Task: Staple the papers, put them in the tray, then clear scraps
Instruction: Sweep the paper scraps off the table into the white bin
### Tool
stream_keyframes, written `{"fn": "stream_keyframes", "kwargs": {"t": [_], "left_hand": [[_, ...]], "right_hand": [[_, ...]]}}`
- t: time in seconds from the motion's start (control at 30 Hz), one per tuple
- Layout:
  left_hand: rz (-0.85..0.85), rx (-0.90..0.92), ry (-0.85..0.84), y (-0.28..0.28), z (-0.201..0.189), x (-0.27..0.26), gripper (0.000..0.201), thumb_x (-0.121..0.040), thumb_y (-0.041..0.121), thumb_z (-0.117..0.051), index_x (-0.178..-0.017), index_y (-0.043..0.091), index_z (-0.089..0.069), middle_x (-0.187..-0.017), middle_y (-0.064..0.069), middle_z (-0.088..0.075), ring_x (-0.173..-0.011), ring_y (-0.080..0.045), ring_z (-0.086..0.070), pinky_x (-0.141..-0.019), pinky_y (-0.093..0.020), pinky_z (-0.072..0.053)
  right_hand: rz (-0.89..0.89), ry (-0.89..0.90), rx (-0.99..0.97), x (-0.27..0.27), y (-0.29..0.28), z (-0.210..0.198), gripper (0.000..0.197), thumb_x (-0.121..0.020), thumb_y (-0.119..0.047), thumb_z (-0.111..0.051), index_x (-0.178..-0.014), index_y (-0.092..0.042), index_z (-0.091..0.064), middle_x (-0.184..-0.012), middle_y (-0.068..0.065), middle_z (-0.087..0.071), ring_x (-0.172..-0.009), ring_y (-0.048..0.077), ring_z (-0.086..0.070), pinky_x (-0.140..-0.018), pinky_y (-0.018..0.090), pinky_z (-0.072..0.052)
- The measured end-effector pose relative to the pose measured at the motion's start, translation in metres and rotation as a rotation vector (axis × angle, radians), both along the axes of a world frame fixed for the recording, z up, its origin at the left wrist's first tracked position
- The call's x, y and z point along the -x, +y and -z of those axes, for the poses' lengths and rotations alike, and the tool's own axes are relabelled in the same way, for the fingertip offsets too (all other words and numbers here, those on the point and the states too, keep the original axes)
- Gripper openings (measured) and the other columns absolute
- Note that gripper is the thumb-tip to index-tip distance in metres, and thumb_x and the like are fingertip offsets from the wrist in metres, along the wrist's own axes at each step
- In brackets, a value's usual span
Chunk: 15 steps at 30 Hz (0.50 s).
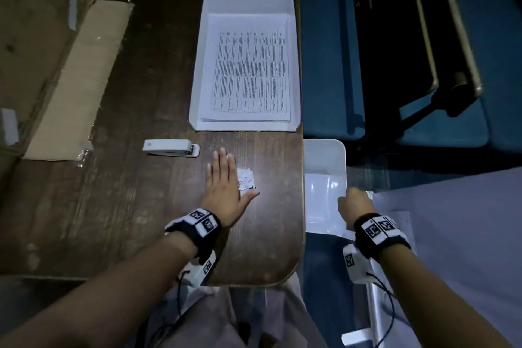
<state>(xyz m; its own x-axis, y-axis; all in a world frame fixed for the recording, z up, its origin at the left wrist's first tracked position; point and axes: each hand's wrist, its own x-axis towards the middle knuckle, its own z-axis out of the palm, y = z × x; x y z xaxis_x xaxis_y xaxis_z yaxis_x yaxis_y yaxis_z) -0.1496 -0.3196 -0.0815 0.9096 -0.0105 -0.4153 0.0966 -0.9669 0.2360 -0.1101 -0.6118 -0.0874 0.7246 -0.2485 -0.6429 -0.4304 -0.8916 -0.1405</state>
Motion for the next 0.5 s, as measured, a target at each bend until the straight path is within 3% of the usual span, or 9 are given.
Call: {"fn": "stream_keyframes", "kwargs": {"t": [0.13,0.23,0.37,0.5], "left_hand": [[0.122,0.027,-0.006,-0.031,0.001,-0.015,0.1,-0.087,0.071,-0.022,-0.146,0.0,0.016,-0.153,-0.018,0.03,-0.144,-0.033,0.026,-0.119,-0.048,0.011],[0.178,0.054,0.0,-0.054,0.002,-0.022,0.094,-0.09,0.067,-0.02,-0.147,0.001,0.015,-0.155,-0.016,0.029,-0.144,-0.033,0.026,-0.117,-0.045,0.015],[0.237,0.071,0.031,-0.084,0.001,-0.024,0.089,-0.087,0.062,-0.011,-0.148,0.002,0.014,-0.151,-0.013,0.032,-0.145,-0.034,0.023,-0.12,-0.047,0.011],[0.249,0.074,0.04,-0.105,0.001,-0.027,0.084,-0.09,0.057,-0.013,-0.148,0.002,0.011,-0.15,-0.012,0.03,-0.146,-0.035,0.019,-0.121,-0.049,0.006]], "right_hand": [[0.017,0.027,-0.012,0.0,0.002,-0.008,0.024,-0.091,-0.006,-0.043,-0.104,0.007,-0.058,-0.111,0.027,-0.063,-0.1,0.04,-0.062,-0.081,0.036,-0.049],[0.016,0.036,-0.025,0.002,0.0,-0.009,0.024,-0.089,-0.007,-0.042,-0.102,0.005,-0.058,-0.109,0.025,-0.063,-0.091,0.037,-0.06,-0.08,0.038,-0.05],[0.027,0.052,-0.05,0.005,-0.004,-0.007,0.026,-0.088,-0.01,-0.041,-0.104,0.003,-0.057,-0.106,0.022,-0.062,-0.087,0.037,-0.061,-0.081,0.043,-0.056],[0.015,0.06,-0.066,0.006,-0.006,-0.003,0.021,-0.088,-0.011,-0.041,-0.097,0.001,-0.056,-0.104,0.021,-0.062,-0.083,0.034,-0.059,-0.079,0.038,-0.054]]}}
